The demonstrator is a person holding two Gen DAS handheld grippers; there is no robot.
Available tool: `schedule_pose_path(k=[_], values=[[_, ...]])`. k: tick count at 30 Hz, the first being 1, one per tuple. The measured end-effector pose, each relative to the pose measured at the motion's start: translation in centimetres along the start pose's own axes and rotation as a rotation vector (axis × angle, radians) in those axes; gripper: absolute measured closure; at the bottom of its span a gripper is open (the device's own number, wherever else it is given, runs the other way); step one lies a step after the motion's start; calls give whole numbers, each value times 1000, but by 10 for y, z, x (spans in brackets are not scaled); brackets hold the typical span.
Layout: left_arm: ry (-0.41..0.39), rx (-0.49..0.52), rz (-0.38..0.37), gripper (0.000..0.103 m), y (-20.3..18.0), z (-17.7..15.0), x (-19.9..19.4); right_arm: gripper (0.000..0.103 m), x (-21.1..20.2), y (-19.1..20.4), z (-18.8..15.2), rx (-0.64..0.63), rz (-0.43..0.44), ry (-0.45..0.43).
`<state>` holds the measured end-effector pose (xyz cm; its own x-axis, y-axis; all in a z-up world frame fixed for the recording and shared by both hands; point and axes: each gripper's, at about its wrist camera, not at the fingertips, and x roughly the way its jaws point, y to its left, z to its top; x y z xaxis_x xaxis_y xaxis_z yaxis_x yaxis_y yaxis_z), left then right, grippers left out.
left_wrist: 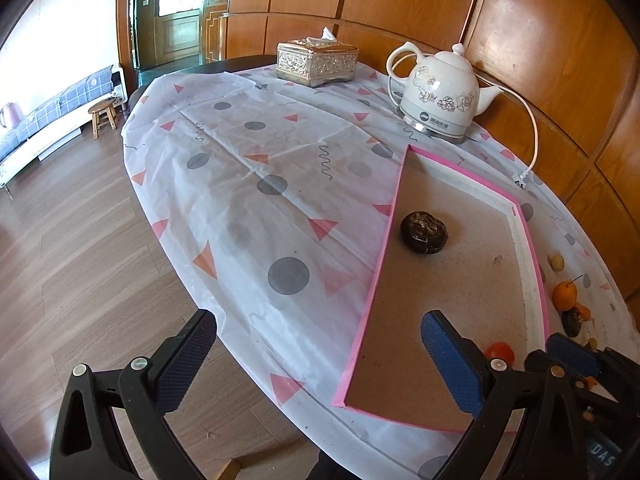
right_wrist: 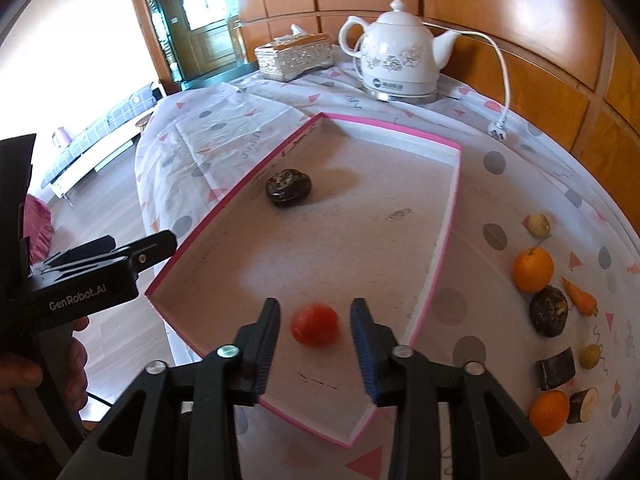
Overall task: Organize fruits
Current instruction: 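Move the left gripper back toward the small yellow round fruit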
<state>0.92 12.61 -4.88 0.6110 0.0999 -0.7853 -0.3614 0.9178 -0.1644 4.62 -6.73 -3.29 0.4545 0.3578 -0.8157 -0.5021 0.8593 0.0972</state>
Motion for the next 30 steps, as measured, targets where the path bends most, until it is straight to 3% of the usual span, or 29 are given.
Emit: schedule_pose_path(k=[4,30], values=[[-5,11,1,0,-3,0,-2,56,-14,-11,-2,18,-13,-26],[-40,184,-57,0,-48,-9,-20,55,-77,-85,-50,-9,-206,-17]])
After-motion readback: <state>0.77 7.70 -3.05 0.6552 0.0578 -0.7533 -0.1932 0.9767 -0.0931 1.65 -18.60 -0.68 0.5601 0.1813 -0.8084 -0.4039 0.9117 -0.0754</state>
